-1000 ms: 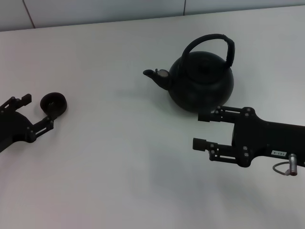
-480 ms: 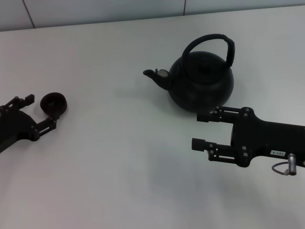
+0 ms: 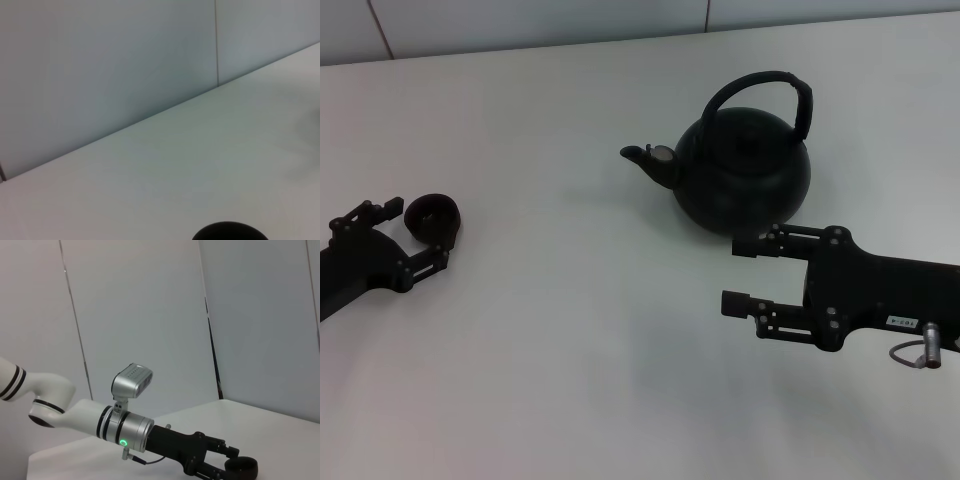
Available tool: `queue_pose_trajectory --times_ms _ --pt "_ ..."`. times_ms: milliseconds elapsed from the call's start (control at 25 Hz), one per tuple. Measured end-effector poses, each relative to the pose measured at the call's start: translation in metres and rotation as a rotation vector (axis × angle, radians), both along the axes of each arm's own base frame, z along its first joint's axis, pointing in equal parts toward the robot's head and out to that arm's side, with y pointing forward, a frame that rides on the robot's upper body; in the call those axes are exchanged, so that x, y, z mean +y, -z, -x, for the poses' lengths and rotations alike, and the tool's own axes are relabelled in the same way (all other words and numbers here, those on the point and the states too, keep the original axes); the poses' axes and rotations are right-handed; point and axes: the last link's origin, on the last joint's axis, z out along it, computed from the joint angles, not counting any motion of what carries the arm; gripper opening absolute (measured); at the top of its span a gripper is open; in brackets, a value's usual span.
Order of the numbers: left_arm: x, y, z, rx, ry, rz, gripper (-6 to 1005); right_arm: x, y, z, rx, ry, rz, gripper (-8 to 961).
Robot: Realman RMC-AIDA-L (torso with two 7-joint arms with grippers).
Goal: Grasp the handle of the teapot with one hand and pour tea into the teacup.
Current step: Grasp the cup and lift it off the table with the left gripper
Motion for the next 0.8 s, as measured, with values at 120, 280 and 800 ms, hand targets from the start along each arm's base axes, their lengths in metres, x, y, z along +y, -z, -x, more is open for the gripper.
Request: queue_pose_trajectory --times_ms 120,280,800 --pt "0.0020 0.0004 -0.0019 0.001 0.005 0.000 801 -0.0001 0.0001 -0.0001 0.001 0.001 0.001 624" --pt "0.0041 0.0008 -0.0035 0.002 0.008 0.000 801 -0.0002 -0.0004 0.0002 0.007 0.003 -0.003 622" --pt "0.0053 0.0074 -0.0048 0.010 0.002 0.020 800 -0.0026 -0.0011 -0.0004 0.011 0.003 -0.002 616"
